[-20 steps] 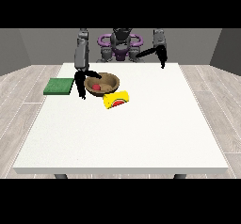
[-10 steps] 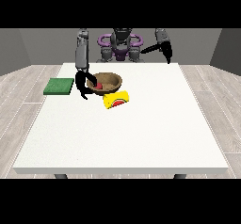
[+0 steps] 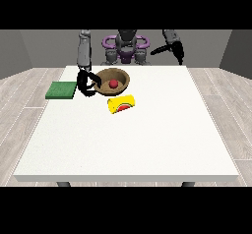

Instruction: Pick the cup and pour the ball into the bowl, then pick the bowl and place it on the pad

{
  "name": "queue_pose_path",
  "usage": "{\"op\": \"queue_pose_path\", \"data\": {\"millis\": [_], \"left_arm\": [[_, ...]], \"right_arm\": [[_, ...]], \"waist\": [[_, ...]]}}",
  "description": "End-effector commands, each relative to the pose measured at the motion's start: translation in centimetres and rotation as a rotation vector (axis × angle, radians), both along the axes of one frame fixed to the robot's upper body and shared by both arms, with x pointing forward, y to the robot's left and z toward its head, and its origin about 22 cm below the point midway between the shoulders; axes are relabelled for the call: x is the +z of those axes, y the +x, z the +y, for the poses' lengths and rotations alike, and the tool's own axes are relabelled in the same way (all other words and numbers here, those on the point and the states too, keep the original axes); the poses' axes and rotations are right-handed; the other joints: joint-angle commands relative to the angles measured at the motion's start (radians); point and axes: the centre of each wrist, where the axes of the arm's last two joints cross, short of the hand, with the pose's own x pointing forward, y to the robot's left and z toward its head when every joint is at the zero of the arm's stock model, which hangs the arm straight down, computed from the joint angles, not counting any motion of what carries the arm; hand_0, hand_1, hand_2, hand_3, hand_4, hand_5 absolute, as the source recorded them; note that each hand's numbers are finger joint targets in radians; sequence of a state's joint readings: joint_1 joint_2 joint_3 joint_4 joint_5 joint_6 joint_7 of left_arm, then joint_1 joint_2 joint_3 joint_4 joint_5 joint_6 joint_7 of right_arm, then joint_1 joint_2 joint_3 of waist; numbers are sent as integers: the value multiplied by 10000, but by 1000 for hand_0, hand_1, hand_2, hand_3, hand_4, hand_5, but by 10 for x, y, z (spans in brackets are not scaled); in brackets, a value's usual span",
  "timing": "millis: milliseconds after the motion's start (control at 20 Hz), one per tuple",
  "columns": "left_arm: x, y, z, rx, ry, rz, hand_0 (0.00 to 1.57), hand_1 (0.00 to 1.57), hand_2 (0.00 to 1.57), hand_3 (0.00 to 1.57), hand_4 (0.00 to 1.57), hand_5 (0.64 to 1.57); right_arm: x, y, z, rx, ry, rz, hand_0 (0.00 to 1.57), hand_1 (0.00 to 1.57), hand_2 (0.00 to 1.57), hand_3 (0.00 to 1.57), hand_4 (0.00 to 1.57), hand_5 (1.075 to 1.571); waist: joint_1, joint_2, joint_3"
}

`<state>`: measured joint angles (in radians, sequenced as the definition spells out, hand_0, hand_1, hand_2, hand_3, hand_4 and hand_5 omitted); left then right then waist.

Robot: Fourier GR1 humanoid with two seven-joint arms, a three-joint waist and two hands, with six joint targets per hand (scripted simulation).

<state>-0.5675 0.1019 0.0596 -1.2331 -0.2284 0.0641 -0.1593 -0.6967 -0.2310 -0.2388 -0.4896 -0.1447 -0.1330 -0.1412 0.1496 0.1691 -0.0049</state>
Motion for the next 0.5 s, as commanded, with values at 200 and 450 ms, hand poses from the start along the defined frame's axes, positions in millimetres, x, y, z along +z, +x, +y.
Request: {"op": "queue_pose_path", "data": {"millis": [200,450], "left_arm": [[-47,-7,46,1439,-105,650,0,0,0,0,0,1570],[-33,-8,50,1070,-111,244,0,0,0,0,0,1569]], "right_arm": [[50,24,-6,928,313,793,1571,1571,1571,1571,1052,1553],[86,17,-85,52,598,86,1571,1571,1571,1571,1058,1564]], "waist": [[-1245,-653,44],[-1041,-223,49]]}}
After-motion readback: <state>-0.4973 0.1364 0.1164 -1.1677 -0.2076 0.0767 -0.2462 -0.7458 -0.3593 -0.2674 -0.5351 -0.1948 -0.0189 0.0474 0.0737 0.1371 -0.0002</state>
